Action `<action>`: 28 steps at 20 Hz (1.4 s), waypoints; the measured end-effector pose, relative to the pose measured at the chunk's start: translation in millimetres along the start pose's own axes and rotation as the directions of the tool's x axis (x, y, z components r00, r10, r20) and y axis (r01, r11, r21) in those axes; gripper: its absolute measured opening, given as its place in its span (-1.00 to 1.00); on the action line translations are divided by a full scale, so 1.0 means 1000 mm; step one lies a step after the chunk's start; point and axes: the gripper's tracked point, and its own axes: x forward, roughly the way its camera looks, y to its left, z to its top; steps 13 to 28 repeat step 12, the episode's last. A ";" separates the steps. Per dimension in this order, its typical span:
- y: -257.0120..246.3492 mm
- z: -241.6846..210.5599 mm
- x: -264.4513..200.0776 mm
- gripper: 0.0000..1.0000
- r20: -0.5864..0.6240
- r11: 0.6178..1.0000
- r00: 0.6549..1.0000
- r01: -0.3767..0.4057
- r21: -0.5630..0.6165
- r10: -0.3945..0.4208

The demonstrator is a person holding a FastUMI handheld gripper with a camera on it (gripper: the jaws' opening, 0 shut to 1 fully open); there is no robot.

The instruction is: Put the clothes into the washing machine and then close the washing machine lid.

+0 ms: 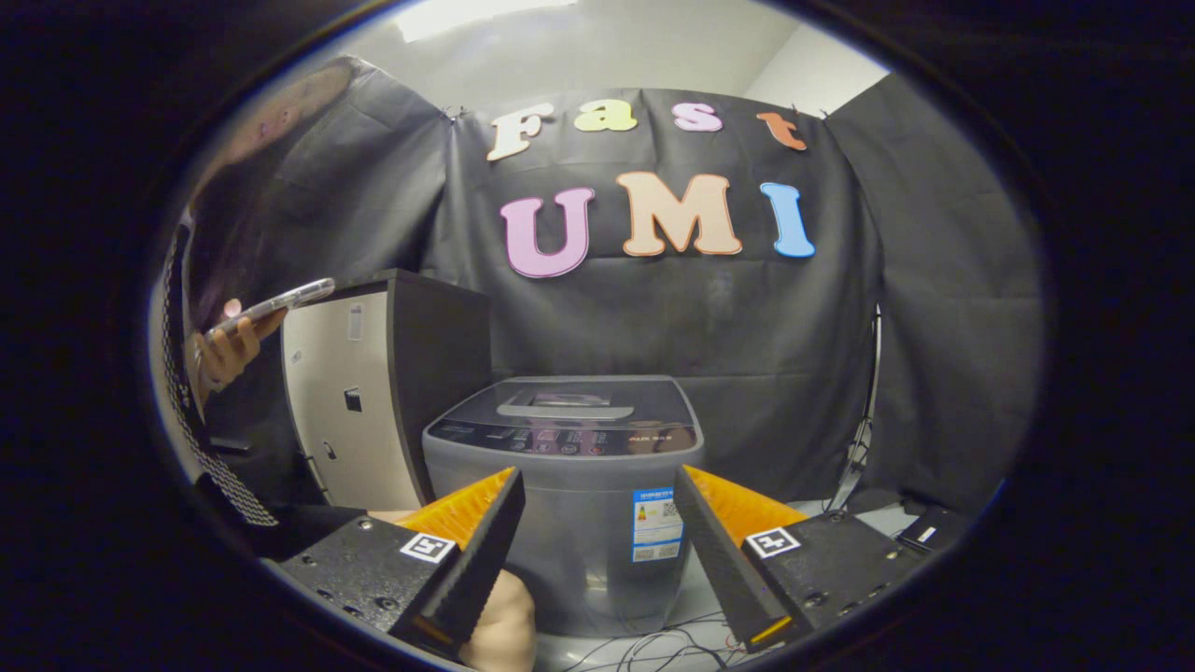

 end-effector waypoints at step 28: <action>0.000 -0.001 0.001 0.95 -0.001 1.000 1.000 0.000 0.000 0.000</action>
